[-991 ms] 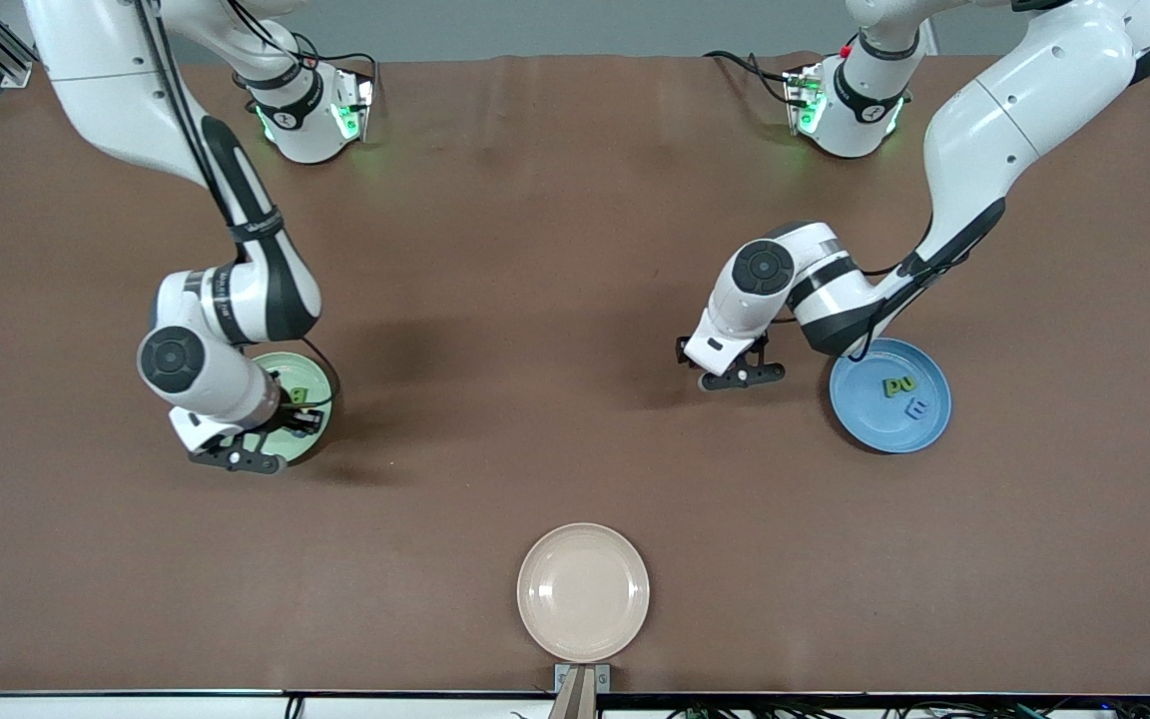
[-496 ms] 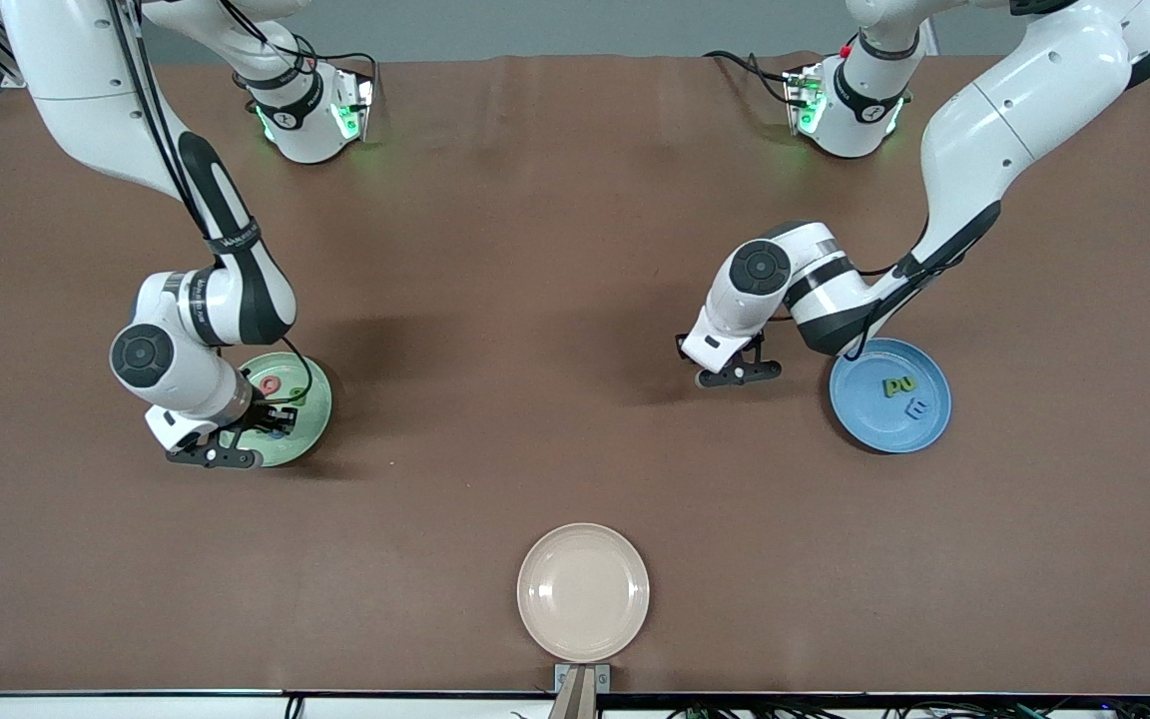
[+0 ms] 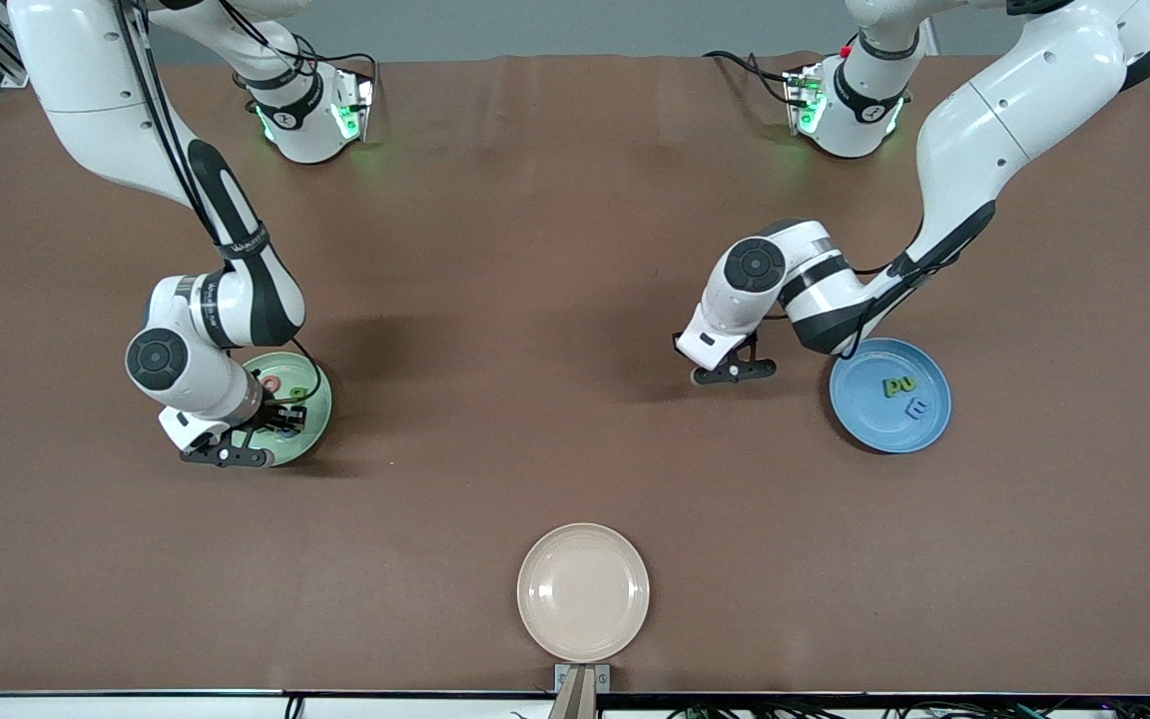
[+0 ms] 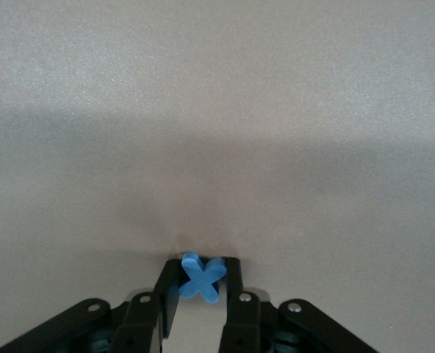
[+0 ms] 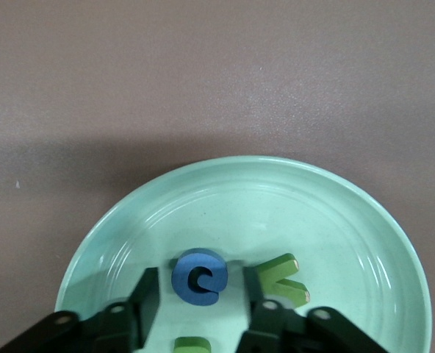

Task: Sort upper and lower case letters into plates
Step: 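Return the right arm to rest while the left gripper carries x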

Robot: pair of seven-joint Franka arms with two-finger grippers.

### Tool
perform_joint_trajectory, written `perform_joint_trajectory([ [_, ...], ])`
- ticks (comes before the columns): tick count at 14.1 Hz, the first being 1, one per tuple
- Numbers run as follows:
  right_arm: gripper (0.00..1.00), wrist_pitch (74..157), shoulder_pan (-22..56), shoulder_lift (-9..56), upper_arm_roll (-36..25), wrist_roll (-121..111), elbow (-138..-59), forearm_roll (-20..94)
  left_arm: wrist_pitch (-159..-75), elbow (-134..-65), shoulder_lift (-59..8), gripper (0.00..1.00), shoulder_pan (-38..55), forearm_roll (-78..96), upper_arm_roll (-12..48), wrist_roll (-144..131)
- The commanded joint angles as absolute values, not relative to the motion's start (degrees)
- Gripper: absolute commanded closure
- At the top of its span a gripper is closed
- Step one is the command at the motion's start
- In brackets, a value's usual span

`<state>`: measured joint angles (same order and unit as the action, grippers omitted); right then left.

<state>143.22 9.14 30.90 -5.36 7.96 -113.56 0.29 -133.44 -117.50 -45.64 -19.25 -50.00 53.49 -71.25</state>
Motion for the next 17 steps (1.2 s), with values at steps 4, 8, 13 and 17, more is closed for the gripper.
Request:
perform_joint_trajectory([
  [4, 0.0, 132.1, 8.9, 25.6, -4.9, 6.8, -110.4, -0.6, -129.0, -116.8, -43.4, 0.95, -19.9, -49.2, 53.1, -70.5],
  [8, 0.0, 116.2, 8.4, 20.1, -5.2, 2.4, -103.5, -0.7, -123.7, -116.0, -42.6, 0.98, -29.9, -49.2, 60.7, -65.6],
  [13, 0.0, 99.5, 5.5, 15.4, -5.3, -0.9, -94.0, -0.8, -118.8, -116.8, -42.5, 0.98, -46.6, -49.5, 68.2, -49.9],
  [17, 0.0, 93.9, 0.5, 15.2, -5.3, -6.4, -87.1, -0.7, -118.8, -118.0, -43.1, 0.98, -53.4, -52.8, 68.0, -41.7],
])
